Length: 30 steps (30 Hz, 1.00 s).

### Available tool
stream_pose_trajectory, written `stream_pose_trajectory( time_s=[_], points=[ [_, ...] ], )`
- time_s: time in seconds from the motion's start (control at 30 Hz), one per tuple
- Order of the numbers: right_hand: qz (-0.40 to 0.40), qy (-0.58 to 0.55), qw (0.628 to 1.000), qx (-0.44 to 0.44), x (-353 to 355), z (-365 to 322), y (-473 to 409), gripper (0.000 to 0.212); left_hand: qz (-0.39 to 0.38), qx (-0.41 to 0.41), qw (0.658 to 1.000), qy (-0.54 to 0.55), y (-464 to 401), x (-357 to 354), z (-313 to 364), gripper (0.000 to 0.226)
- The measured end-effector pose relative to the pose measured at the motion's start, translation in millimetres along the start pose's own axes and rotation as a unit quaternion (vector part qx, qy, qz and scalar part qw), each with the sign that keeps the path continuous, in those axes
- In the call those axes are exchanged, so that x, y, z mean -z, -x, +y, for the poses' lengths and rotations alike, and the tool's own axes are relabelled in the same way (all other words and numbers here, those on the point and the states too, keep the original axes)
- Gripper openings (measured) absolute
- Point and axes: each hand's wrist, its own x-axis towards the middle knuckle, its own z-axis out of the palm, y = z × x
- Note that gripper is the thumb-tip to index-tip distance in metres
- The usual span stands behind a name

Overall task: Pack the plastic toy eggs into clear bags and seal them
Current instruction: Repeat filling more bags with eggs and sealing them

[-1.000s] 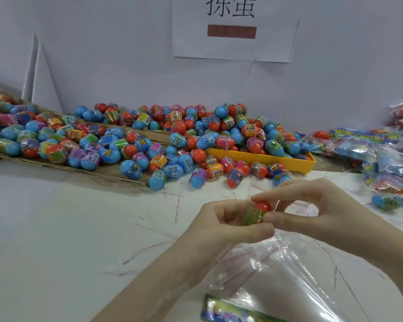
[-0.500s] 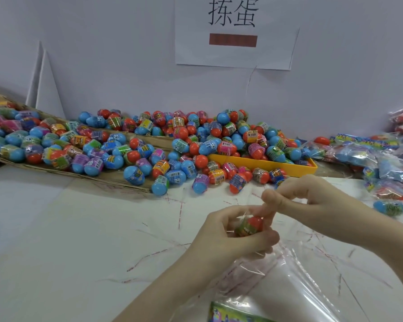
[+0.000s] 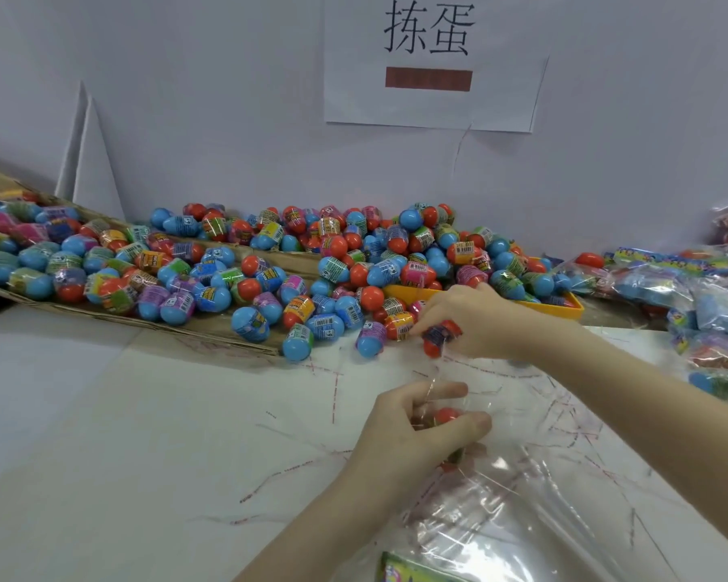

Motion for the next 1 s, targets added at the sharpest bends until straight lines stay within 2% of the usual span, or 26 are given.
stream_pose_trajectory(
  time_s=[0.13,0.2,0.23,0.27,0.3,0.33,0.37,0.4,0.47,0.5,0.6,0.83,1.0],
  points=[
    [0.051,0.025,0.998,0.014,-5.6,7.6,1.6,0.032,0.007,-0.007,1.000,0.004,-0.5,0.4,-0.7,0.030],
    [0.153,-0.014,0.988,-0.018,5.6,11.2,10.8,0.020,0.015,-0.018,1.000,0.005,-0.4,0.6,0.7,0.030],
    [0.229,-0.081,0.969,-0.048,14.9,10.5,18.7,0.014,0.022,-0.026,0.999,0.005,-0.2,0.4,1.5,0.030],
    [0.294,-0.198,0.932,-0.076,26.9,6.2,29.4,0.010,0.031,-0.036,0.999,0.004,0.1,0.3,1.9,0.030],
    [0.334,-0.345,0.873,-0.085,39.0,-0.6,42.6,0.013,0.039,-0.046,0.998,0.000,0.0,0.4,2.4,0.030],
    [0.340,-0.467,0.812,-0.074,50.1,-9.4,57.1,0.017,0.046,-0.056,0.997,-0.004,-0.1,0.3,2.9,0.031],
    [0.318,-0.530,0.785,-0.052,57.5,-18.2,71.1,0.023,0.050,-0.064,0.997,-0.004,0.8,-0.1,3.6,0.032],
    [0.285,-0.525,0.802,-0.025,61.6,-26.3,82.3,0.029,0.052,-0.072,0.996,0.002,1.9,-0.8,4.8,0.034],
    [0.232,-0.431,0.872,0.009,59.7,-39.5,96.9,0.034,0.047,-0.086,0.995,0.011,4.8,-2.5,7.6,0.040],
    [0.222,-0.383,0.897,0.000,56.9,-41.6,100.4,0.033,0.044,-0.093,0.995,0.010,6.1,-3.4,8.9,0.045],
    [0.201,-0.344,0.917,-0.018,52.4,-41.4,103.0,0.022,0.035,-0.107,0.994,-0.001,7.2,-4.7,9.8,0.052],
    [0.111,-0.279,0.954,-0.024,55.8,-39.7,104.8,0.024,0.030,-0.110,0.993,-0.012,7.7,-5.8,11.3,0.045],
    [0.076,-0.169,0.982,-0.025,58.6,-36.7,102.4,0.046,0.021,-0.102,0.994,-0.016,7.4,-5.4,11.7,0.050]
  ],
)
